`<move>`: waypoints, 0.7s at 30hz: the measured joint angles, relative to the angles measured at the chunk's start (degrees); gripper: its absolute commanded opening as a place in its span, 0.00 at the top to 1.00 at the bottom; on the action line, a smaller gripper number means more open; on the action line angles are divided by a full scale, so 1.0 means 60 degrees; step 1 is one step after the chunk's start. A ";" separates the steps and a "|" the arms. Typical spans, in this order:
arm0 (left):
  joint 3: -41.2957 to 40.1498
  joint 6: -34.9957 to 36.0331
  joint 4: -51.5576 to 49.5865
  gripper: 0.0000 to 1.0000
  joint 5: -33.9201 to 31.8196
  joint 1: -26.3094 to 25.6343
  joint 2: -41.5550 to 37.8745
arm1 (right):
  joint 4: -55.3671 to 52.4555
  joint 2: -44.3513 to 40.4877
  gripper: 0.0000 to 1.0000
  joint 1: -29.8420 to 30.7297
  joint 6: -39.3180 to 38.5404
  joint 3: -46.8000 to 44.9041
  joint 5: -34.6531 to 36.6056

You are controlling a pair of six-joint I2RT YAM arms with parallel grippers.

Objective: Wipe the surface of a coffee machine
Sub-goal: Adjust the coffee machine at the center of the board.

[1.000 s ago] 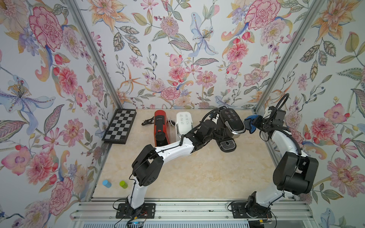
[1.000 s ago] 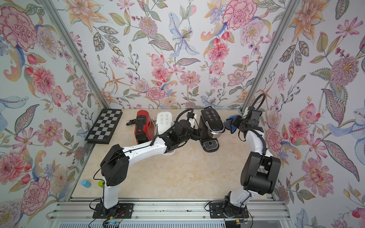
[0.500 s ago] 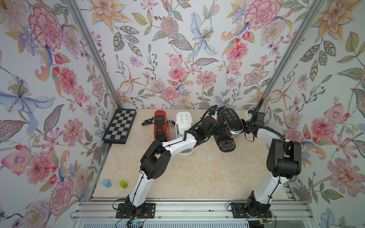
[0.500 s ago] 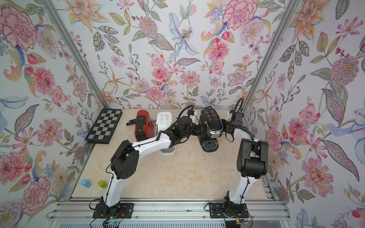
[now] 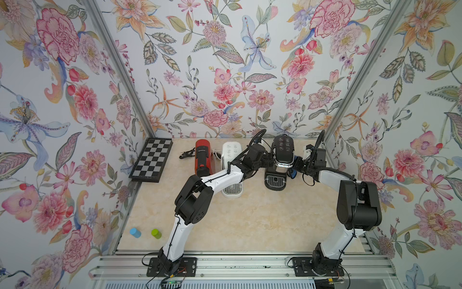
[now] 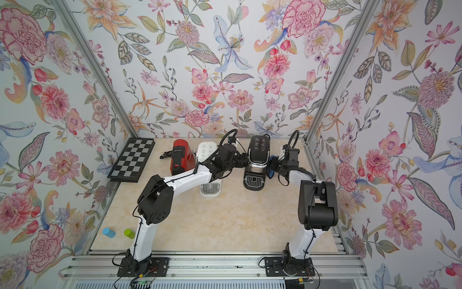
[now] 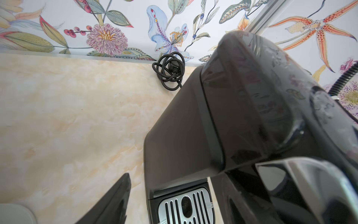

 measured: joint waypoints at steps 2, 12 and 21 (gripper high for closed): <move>-0.0295 0.0000 0.0102 0.25 -0.0109 0.0000 -0.0138 | -0.0076 -0.0157 1.00 0.0062 0.0015 -0.0106 -0.0047; -0.1679 0.0000 0.0721 0.26 -0.0073 -0.0091 -0.1519 | -0.1545 -0.3136 1.00 -0.0036 -0.0339 -0.0361 -0.0510; -0.2364 0.0000 0.1206 0.26 0.0047 -0.0098 -0.2291 | -0.3075 -0.6051 1.00 0.1355 -0.1337 0.0131 0.0437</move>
